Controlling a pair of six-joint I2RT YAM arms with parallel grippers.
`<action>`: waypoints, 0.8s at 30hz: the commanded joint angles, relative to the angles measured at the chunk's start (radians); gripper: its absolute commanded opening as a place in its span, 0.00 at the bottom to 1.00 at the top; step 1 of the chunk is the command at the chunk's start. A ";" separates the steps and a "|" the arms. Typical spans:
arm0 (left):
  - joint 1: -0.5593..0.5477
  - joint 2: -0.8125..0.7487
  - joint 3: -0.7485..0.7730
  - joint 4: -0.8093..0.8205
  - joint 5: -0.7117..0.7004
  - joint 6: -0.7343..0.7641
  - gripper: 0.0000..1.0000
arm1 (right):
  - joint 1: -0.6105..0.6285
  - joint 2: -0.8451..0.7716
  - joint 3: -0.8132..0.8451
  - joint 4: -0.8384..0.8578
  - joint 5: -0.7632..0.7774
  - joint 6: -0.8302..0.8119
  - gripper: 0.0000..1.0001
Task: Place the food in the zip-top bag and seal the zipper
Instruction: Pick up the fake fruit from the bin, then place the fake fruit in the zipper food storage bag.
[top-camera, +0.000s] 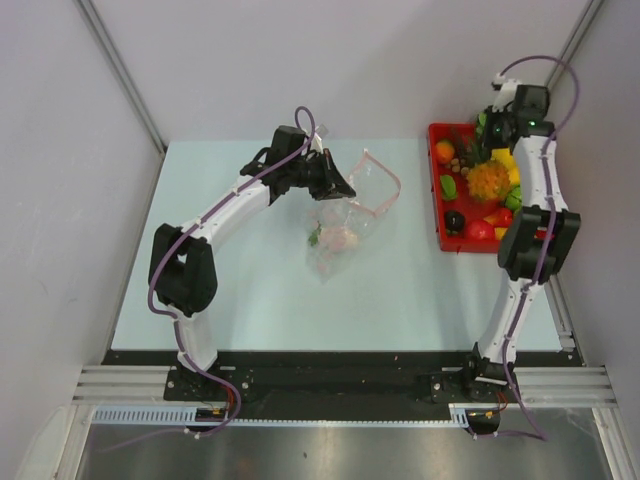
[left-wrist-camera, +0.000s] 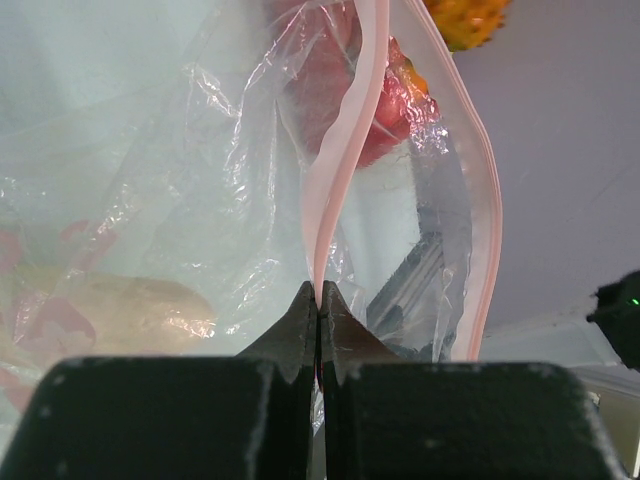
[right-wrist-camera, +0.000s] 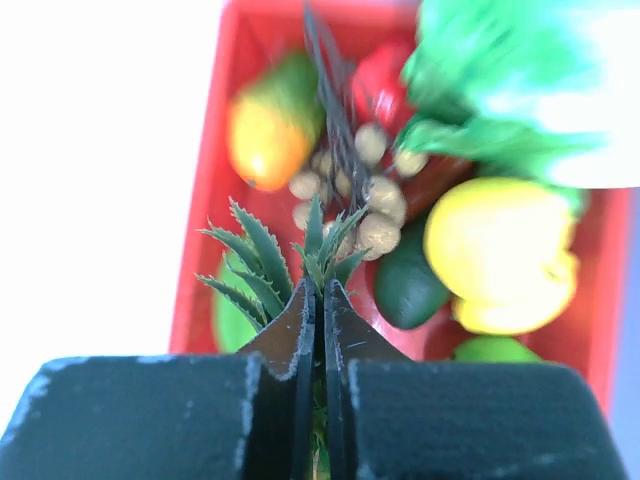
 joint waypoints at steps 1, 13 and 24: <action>0.003 -0.023 0.033 0.025 0.032 -0.018 0.00 | -0.026 -0.230 -0.064 0.182 -0.174 0.157 0.00; -0.003 -0.035 0.024 0.060 0.119 -0.064 0.00 | 0.158 -0.580 -0.323 0.808 -0.298 0.643 0.00; -0.009 -0.080 -0.009 0.180 0.239 -0.167 0.00 | 0.451 -0.667 -0.613 0.951 -0.257 0.734 0.00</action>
